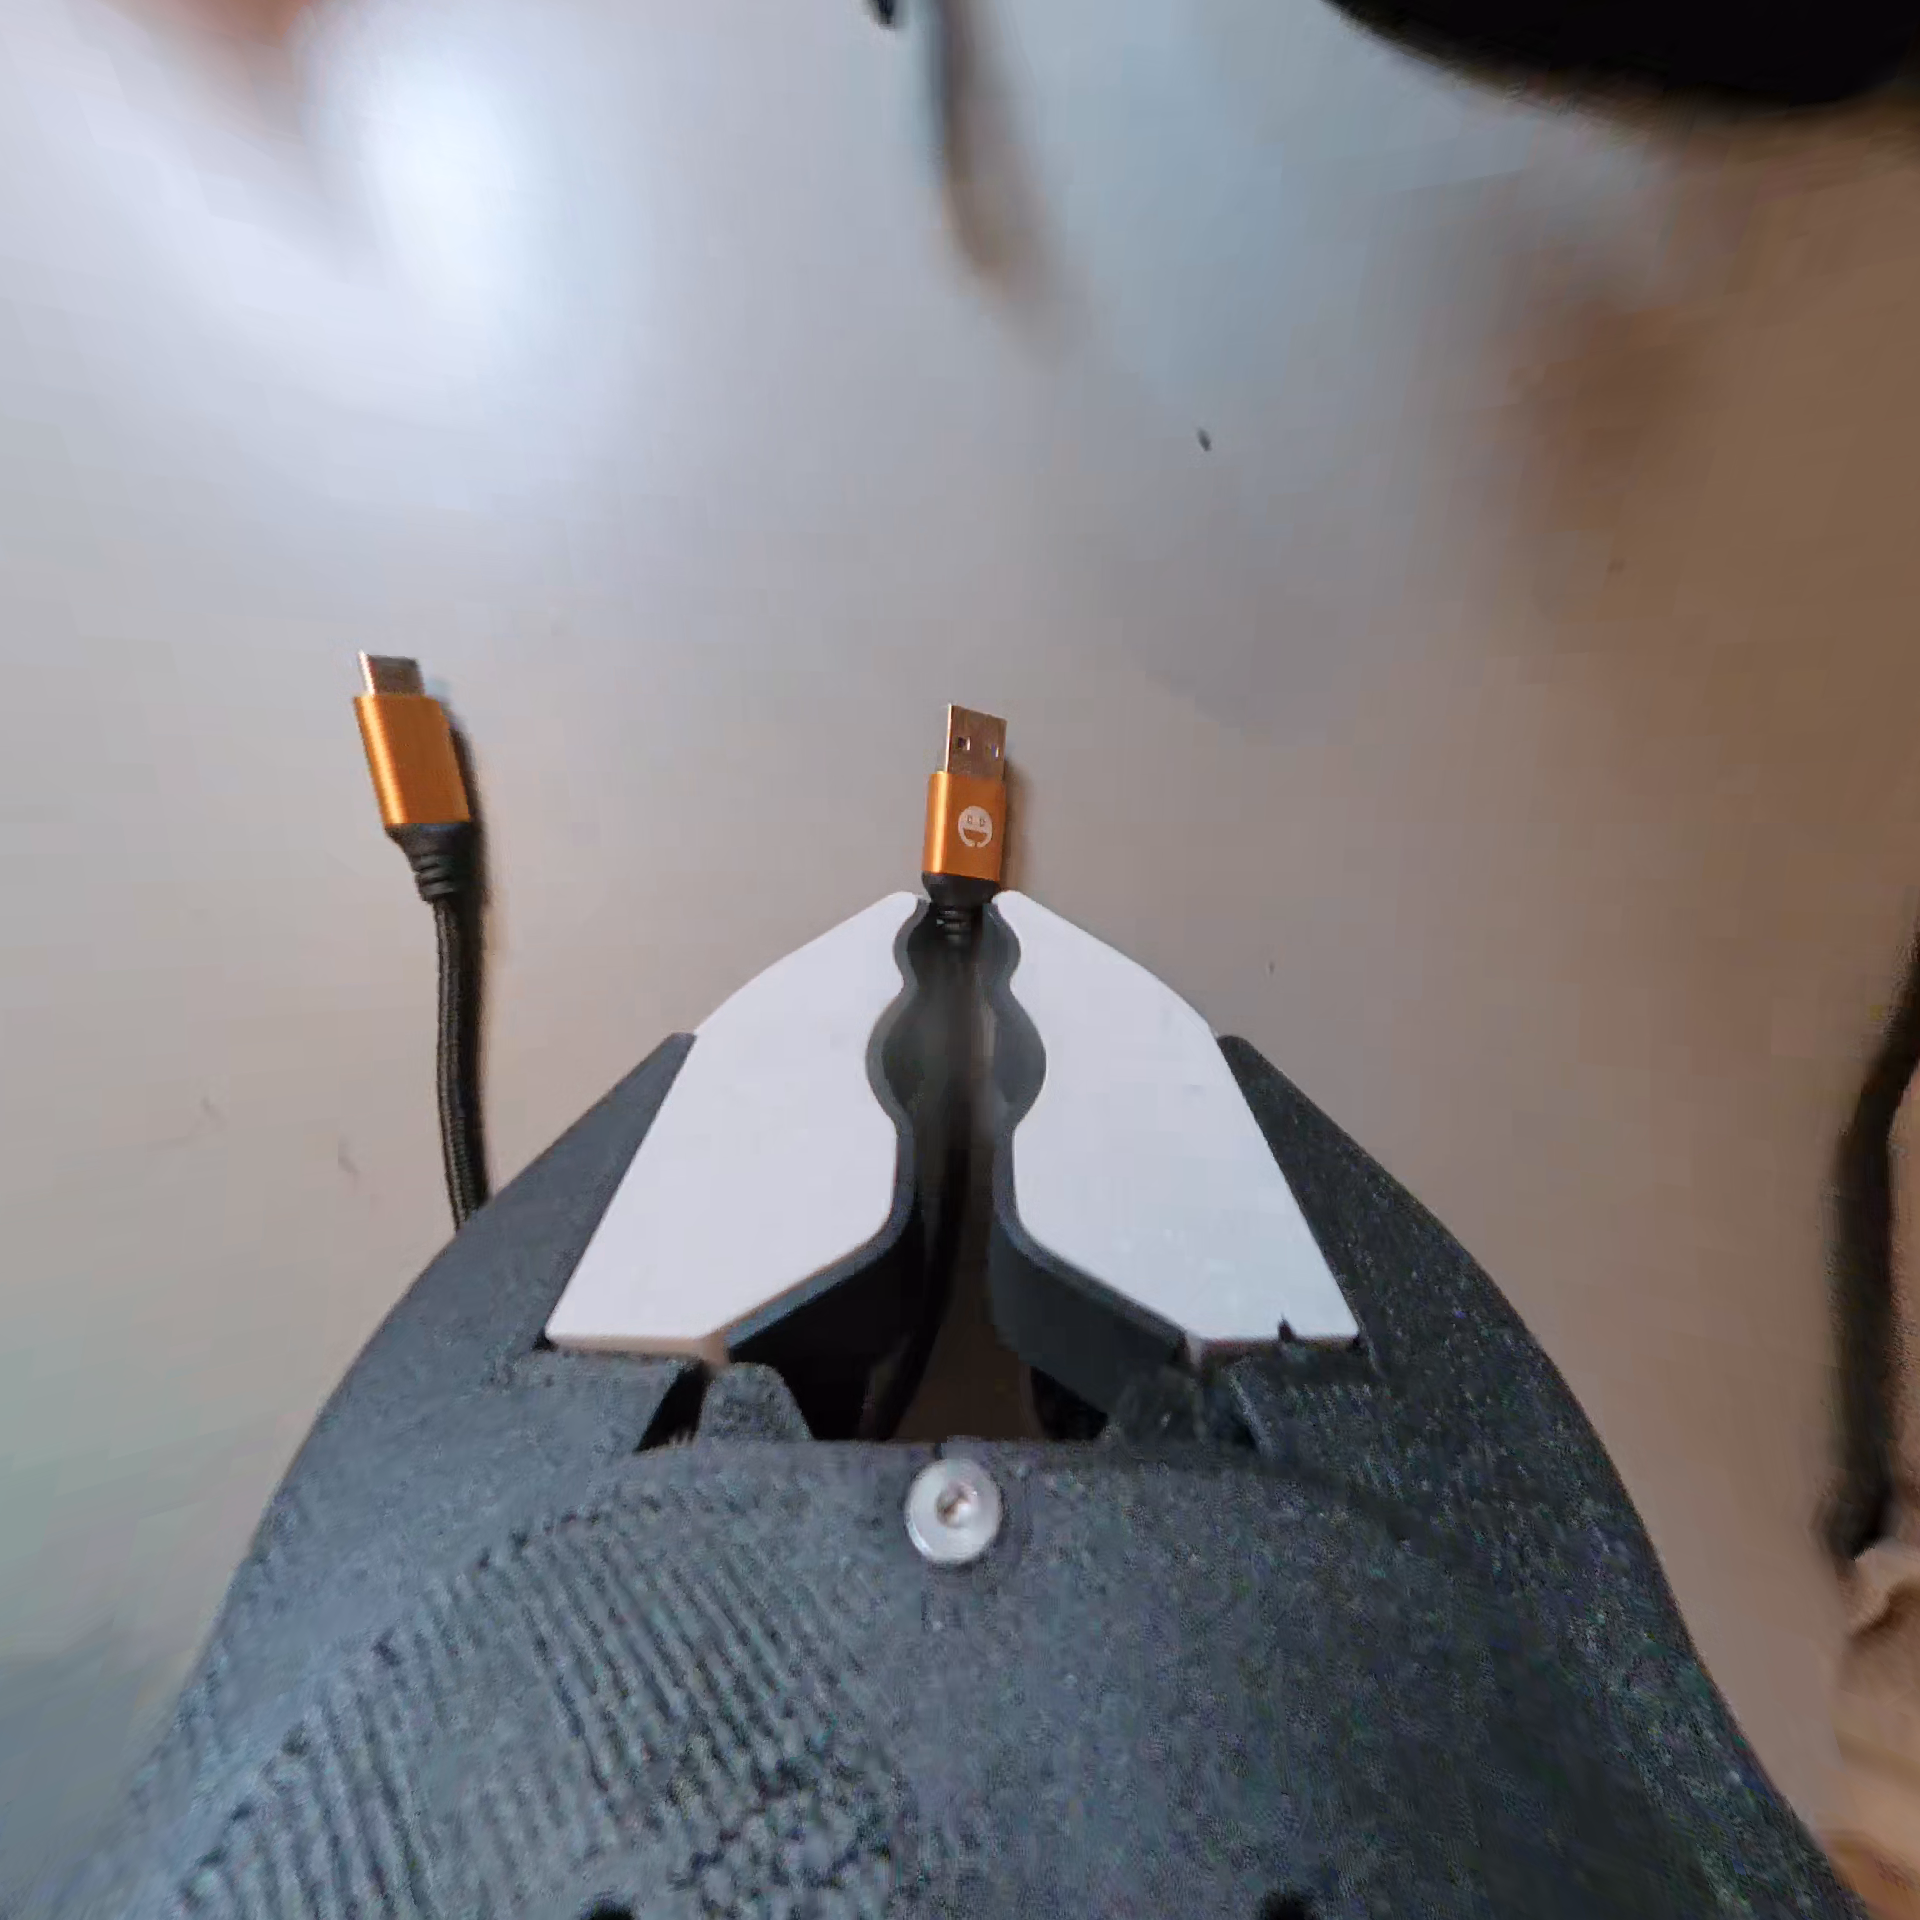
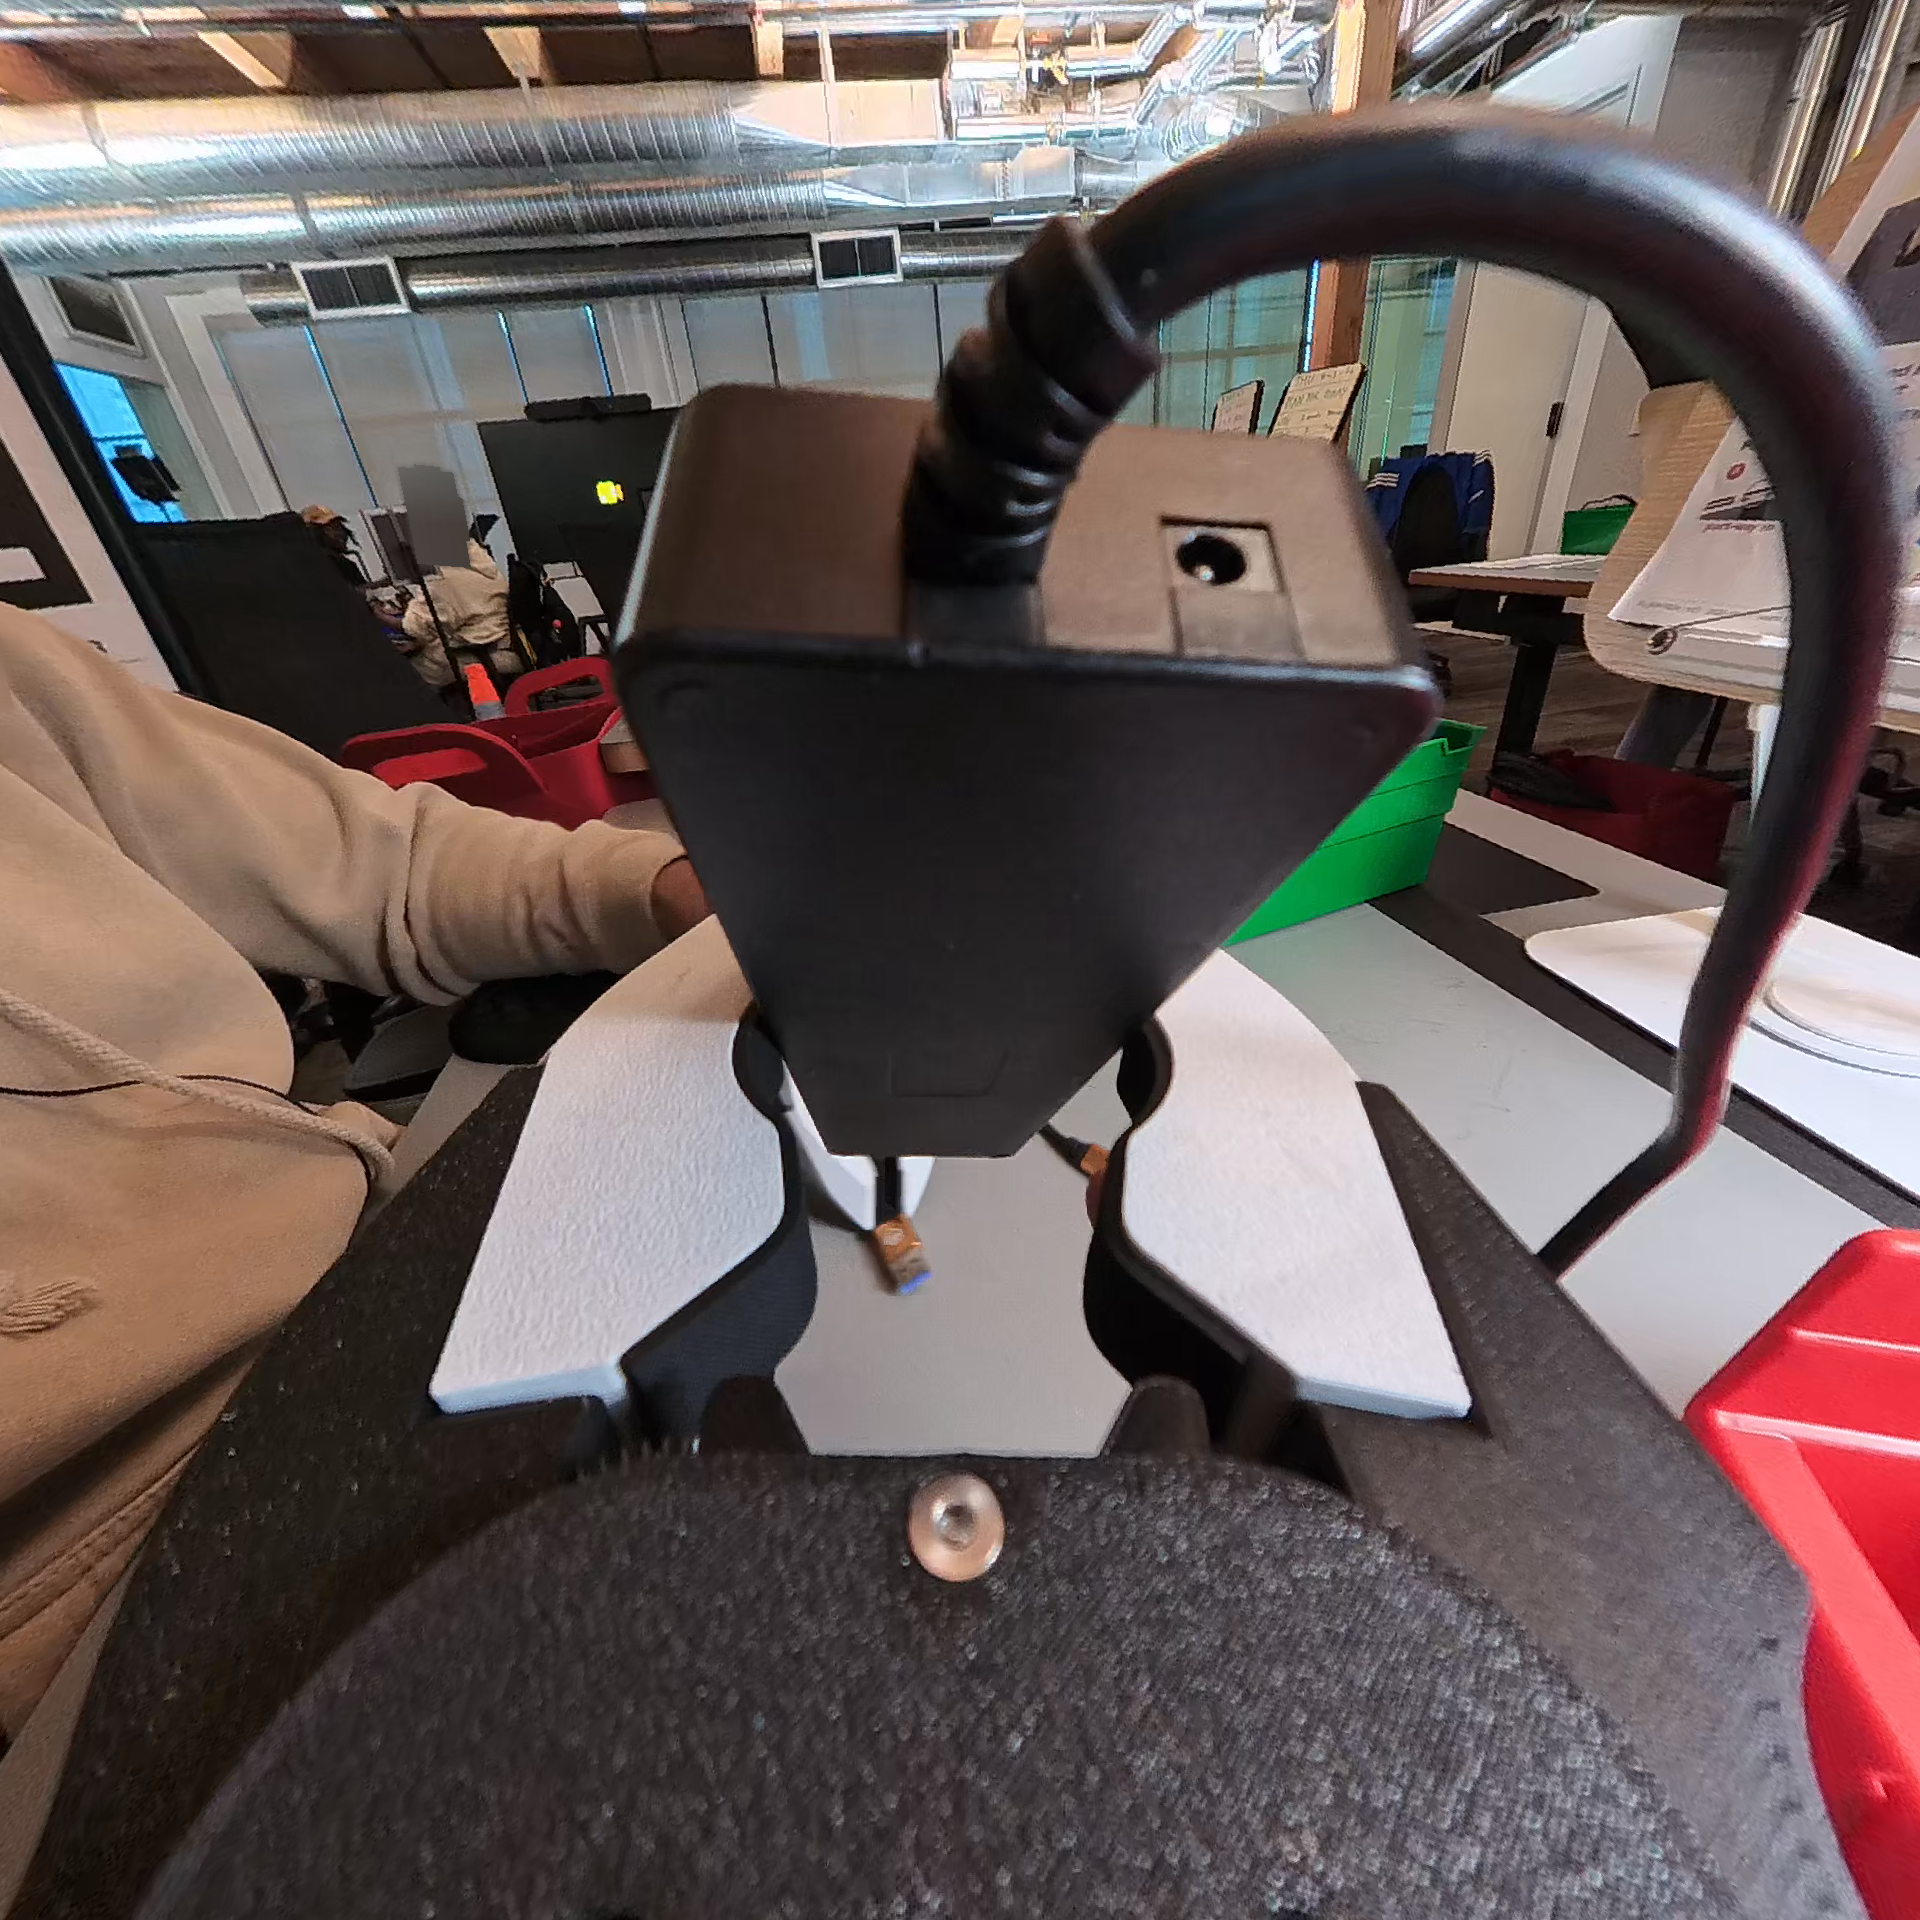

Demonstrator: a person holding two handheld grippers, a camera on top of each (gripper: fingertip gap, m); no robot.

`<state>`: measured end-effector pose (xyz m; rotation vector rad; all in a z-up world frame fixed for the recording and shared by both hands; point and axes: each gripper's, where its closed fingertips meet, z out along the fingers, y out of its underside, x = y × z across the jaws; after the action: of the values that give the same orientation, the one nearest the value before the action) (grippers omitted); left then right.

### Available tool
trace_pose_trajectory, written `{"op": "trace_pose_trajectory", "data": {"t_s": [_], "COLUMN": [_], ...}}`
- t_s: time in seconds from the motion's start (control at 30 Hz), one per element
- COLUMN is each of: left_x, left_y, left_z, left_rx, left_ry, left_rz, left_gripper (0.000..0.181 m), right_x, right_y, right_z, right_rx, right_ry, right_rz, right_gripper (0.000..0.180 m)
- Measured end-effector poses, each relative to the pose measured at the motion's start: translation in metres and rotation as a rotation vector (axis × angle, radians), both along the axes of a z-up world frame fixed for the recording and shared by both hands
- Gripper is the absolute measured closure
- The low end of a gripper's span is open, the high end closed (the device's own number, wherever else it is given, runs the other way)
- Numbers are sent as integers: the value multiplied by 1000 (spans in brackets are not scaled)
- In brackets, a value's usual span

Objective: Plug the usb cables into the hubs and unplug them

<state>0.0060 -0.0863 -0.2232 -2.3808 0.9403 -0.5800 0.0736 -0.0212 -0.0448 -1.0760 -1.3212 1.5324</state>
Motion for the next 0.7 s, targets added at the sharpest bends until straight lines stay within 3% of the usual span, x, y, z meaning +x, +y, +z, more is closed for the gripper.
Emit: {"op": "trace_pose_trajectory", "data": {"t_s": [0.17, 0.4, 0.7], "left_x": [-9, -9, -8], "left_y": [19, 19, 13], "left_z": [5, 18, -1], "left_rx": [58, 264, 181], "left_ry": [-37, 29, 70], "left_rz": [160, 22, -25], "left_gripper": [172, 155, 145], "right_x": [0, -1, -2], "right_y": [0, 0, -1], "right_z": [-1, -4, -5], "right_rx": [3, 4, 11], "right_ry": [-2, -10, -16], "right_rz": [-2, -4, -2], "right_gripper": [116, 116, 116]}}
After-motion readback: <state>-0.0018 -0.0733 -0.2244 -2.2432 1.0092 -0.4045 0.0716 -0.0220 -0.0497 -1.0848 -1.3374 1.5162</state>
